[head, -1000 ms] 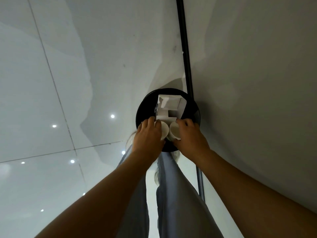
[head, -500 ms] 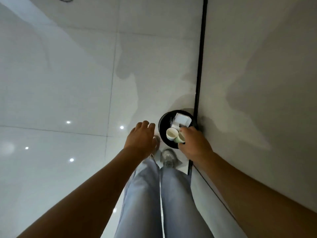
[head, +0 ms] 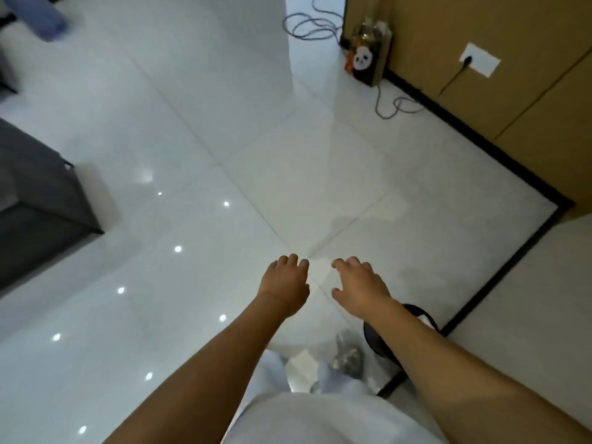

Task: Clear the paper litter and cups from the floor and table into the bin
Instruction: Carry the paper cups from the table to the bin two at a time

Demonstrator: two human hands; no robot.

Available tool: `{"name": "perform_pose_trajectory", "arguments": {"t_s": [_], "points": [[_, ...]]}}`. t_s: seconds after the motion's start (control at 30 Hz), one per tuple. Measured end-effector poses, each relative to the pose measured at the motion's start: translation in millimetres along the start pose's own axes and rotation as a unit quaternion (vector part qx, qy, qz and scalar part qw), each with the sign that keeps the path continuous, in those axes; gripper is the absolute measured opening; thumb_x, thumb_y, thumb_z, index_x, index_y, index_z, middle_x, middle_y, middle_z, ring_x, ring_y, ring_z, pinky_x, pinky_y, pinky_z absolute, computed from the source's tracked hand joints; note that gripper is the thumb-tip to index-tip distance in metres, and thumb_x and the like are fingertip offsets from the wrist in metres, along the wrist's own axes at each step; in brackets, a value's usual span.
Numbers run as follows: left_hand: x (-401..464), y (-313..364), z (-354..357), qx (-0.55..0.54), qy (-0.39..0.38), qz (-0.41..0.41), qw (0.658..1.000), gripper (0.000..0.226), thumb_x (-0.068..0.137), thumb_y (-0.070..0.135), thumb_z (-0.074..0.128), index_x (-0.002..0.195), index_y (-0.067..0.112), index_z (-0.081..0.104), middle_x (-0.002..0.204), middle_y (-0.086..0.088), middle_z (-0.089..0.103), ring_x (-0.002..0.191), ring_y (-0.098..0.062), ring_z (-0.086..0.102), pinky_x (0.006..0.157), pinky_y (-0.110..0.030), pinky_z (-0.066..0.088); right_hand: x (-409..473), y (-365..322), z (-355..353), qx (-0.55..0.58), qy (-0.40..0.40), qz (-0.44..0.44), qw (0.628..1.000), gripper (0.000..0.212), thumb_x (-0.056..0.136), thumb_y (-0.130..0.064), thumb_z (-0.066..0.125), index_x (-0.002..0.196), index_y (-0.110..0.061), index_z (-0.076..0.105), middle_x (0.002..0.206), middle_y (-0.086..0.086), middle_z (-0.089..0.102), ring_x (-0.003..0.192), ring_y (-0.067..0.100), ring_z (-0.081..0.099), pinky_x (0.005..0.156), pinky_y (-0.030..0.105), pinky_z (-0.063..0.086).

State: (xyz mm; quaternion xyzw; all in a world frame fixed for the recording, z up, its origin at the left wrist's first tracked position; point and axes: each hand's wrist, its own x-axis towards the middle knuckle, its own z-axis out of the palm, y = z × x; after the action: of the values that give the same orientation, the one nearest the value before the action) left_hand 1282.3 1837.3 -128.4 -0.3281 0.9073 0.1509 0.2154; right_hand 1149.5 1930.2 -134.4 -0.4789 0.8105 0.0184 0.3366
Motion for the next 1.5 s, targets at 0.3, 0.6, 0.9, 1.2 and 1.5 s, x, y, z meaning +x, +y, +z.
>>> {"name": "perform_pose_trajectory", "arguments": {"t_s": [0.3,0.6,0.9,1.2,1.5], "points": [[-110.4,-235.3,-3.3,-0.102,0.046,-0.171,0.979,0.045,0.096,0.032,0.045,0.135,0.011,0.041,0.133,-0.009,0.046,0.121,-0.026,0.043,0.1,-0.033,0.037,53.8,-272.5,21.1,-0.116,-0.032,-0.16,0.98,0.054,0.093,-0.029,0.053,0.143,-0.022,0.032,0.138,0.007,0.041,0.123,0.028,0.042,0.096,0.039,0.043],[-223.8,-434.0,10.8,-0.2,0.07,-0.341,0.916,0.044,0.096,0.032,0.044,0.134,0.011,0.04,0.133,-0.008,0.045,0.121,-0.026,0.042,0.099,-0.033,0.036,82.7,-499.5,72.6,-0.187,-0.082,-0.294,0.934,0.056,0.092,-0.03,0.054,0.144,-0.022,0.032,0.137,0.007,0.042,0.121,0.029,0.043,0.096,0.04,0.044],[-233.7,-578.0,-4.9,-0.259,0.102,-0.431,0.858,0.046,0.097,0.034,0.044,0.137,0.011,0.04,0.135,-0.008,0.044,0.124,-0.025,0.041,0.098,-0.034,0.04,165.8,-644.1,69.4,-0.241,-0.105,-0.356,0.897,0.056,0.092,-0.03,0.054,0.143,-0.02,0.032,0.135,0.008,0.043,0.119,0.029,0.044,0.094,0.038,0.044],[-233.9,-717.6,-44.1,-0.321,0.163,-0.529,0.769,0.045,0.096,0.032,0.046,0.136,0.012,0.041,0.135,-0.007,0.047,0.123,-0.023,0.043,0.098,-0.032,0.041,245.1,-816.1,67.1,-0.281,-0.128,-0.434,0.846,0.057,0.092,-0.03,0.055,0.143,-0.022,0.031,0.137,0.006,0.042,0.12,0.028,0.043,0.095,0.039,0.044],[-284.6,-852.2,-23.8,-0.36,0.169,-0.579,0.712,0.047,0.095,0.032,0.047,0.138,0.012,0.041,0.136,-0.007,0.046,0.123,-0.023,0.043,0.099,-0.031,0.04,275.3,-981.9,118.2,-0.327,-0.159,-0.479,0.799,0.059,0.091,-0.031,0.056,0.144,-0.023,0.031,0.14,0.006,0.04,0.124,0.028,0.041,0.097,0.039,0.043]]}}
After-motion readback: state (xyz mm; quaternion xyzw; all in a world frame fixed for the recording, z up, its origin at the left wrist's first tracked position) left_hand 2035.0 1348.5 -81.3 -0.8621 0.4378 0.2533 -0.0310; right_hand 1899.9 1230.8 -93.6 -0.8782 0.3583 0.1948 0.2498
